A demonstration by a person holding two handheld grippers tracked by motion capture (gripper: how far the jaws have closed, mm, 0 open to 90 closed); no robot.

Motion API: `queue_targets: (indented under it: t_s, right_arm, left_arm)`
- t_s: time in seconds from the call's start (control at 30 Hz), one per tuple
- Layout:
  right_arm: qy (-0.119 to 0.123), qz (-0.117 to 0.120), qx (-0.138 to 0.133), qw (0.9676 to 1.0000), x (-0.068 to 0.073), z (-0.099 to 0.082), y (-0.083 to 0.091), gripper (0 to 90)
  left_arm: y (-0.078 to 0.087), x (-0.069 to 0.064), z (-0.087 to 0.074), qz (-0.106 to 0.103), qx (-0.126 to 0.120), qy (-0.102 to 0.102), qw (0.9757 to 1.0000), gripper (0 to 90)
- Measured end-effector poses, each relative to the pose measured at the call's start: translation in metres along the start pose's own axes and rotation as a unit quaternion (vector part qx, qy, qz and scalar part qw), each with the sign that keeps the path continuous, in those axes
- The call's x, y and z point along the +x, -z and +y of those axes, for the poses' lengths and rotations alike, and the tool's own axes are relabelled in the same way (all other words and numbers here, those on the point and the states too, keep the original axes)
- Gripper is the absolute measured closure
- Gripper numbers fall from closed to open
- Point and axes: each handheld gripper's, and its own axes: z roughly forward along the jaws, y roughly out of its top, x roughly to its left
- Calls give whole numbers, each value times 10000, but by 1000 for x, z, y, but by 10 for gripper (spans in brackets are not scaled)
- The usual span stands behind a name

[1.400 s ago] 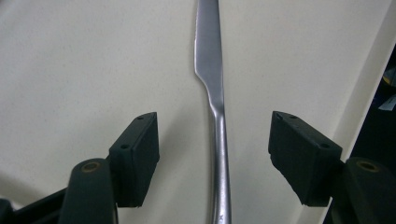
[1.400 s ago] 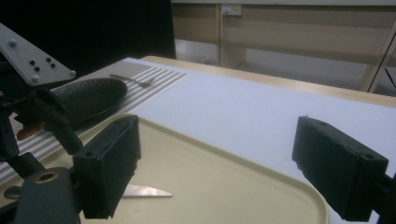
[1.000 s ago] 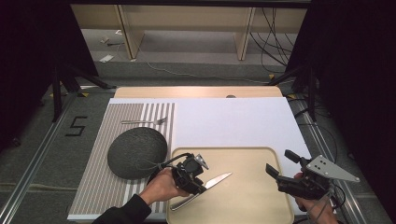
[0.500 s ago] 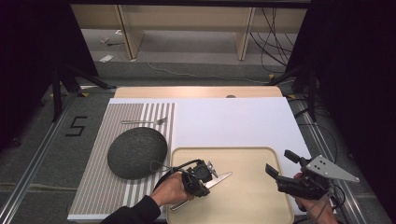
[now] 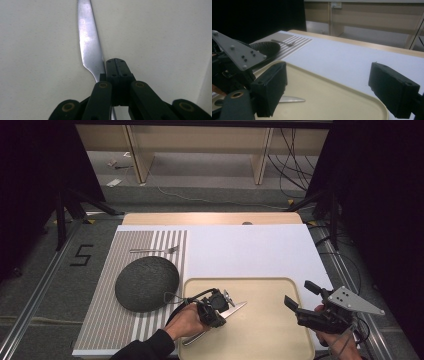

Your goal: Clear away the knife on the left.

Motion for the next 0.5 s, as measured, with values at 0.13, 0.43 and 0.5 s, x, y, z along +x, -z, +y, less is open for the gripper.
queue_targets:
  t_s: [0.13,0.43,0.5]
  right_arm:
    - [-3,5,-10,10000,0,0,0,163]
    - [1,4,-14,10000,0,0,0,163]
    - [11,4,-13,10000,0,0,1,164]
  left_arm:
    - [1,6,-1,191,-5,125,9997,896]
    - [3,20,-3,364,-52,341,9987,896]
    - [4,22,-4,360,-51,372,9986,896]
